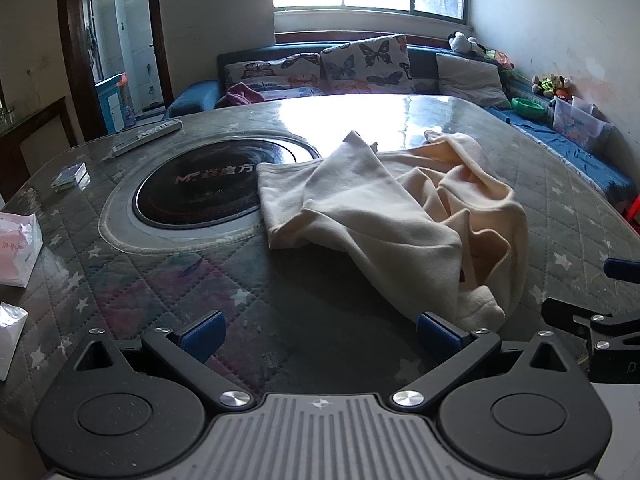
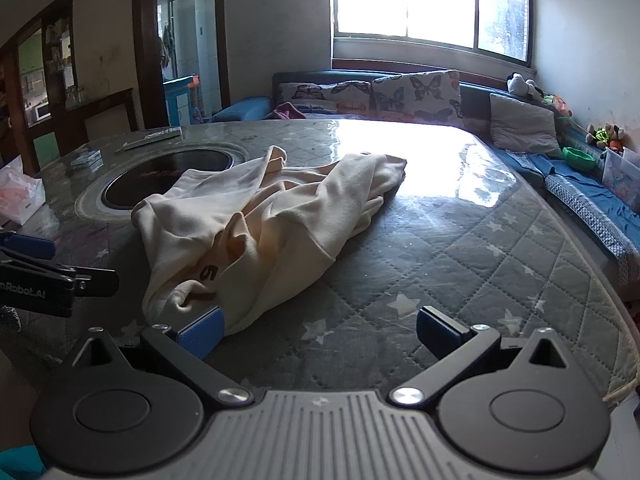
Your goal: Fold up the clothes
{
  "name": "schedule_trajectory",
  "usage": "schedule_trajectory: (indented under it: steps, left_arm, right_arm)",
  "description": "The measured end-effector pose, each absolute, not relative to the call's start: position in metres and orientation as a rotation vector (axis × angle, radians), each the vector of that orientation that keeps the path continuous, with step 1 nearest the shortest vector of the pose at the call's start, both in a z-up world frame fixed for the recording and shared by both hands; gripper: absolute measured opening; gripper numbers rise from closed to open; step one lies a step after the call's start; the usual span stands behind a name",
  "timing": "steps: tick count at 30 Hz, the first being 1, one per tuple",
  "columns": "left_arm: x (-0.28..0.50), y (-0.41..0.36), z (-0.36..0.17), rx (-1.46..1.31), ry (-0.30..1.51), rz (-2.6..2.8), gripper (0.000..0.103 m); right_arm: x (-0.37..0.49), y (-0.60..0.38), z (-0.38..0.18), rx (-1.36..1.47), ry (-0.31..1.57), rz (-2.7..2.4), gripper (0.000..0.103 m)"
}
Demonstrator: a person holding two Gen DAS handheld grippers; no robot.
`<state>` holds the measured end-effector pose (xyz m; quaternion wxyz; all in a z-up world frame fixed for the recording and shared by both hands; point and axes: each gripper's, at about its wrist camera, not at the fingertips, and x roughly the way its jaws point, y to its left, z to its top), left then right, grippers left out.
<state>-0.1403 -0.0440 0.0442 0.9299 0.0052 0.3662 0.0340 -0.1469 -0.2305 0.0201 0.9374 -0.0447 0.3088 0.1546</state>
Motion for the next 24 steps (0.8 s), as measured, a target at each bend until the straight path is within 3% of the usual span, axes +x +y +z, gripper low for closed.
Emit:
schedule_trajectory:
  steps: [24]
  left_arm:
    - [-0.144, -0.059, 0.038, 0.078, 0.815, 0.05, 0.103]
  right_arm:
    - [-0.156, -0.224, 0.018, -0.162, 0.668, 0.355, 0.103]
